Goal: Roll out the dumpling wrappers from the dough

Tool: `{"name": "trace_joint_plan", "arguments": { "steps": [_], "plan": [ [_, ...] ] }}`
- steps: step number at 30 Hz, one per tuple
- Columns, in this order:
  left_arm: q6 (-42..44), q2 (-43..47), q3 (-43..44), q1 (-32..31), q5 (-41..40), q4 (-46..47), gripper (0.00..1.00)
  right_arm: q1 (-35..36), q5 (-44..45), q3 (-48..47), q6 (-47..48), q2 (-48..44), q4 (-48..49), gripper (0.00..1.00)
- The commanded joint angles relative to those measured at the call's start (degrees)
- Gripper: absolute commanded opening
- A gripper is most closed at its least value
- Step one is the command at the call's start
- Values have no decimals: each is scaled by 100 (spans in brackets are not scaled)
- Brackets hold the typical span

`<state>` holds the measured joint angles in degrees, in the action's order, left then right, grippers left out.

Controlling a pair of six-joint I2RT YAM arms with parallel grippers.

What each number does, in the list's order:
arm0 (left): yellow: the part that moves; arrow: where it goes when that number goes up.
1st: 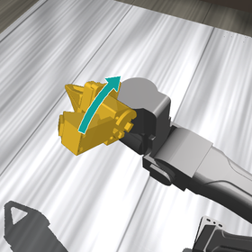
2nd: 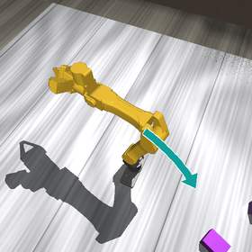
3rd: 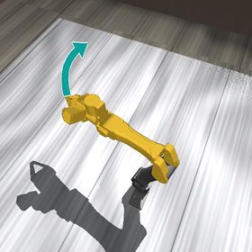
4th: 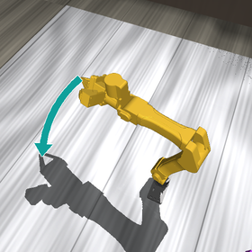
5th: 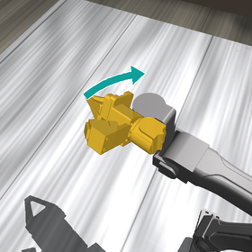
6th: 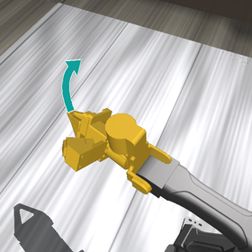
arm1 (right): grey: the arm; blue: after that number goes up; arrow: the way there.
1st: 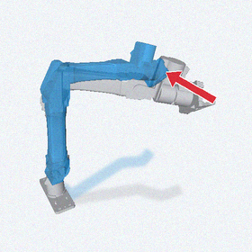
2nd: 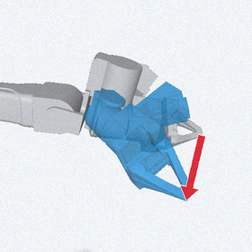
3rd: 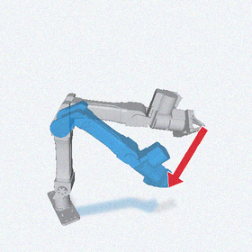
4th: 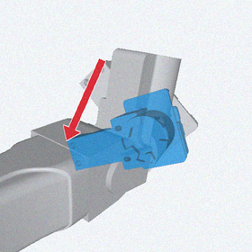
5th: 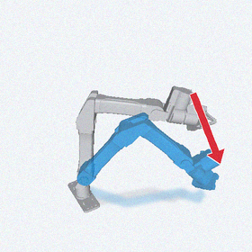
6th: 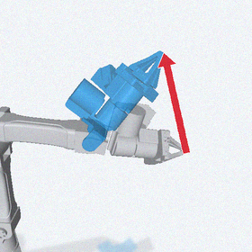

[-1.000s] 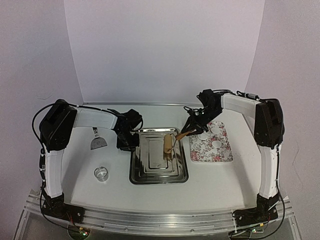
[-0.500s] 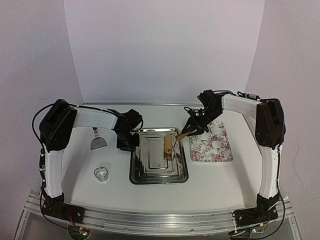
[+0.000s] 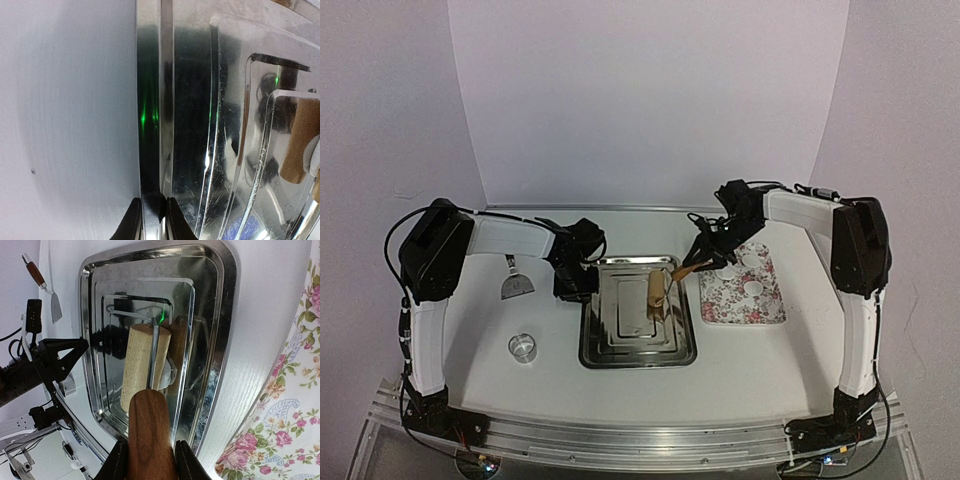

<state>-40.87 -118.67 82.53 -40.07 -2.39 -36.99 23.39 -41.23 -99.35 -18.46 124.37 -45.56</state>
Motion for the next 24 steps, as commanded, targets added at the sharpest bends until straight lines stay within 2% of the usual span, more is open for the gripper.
{"name": "trace_joint_plan", "arguments": {
  "steps": [1, 10, 24],
  "plan": [
    [169, -250, 93, -27, -296, -696, 0, 169, 4382, 889, 187, 1301, -1879, 0],
    [221, -317, 162, -27, -271, -696, 0, 452, 4573, 810, 134, 1435, -1960, 0],
    [241, -401, 255, -27, -255, -685, 0, 518, 4648, 576, 175, 1600, -2074, 0]
  ]
}}
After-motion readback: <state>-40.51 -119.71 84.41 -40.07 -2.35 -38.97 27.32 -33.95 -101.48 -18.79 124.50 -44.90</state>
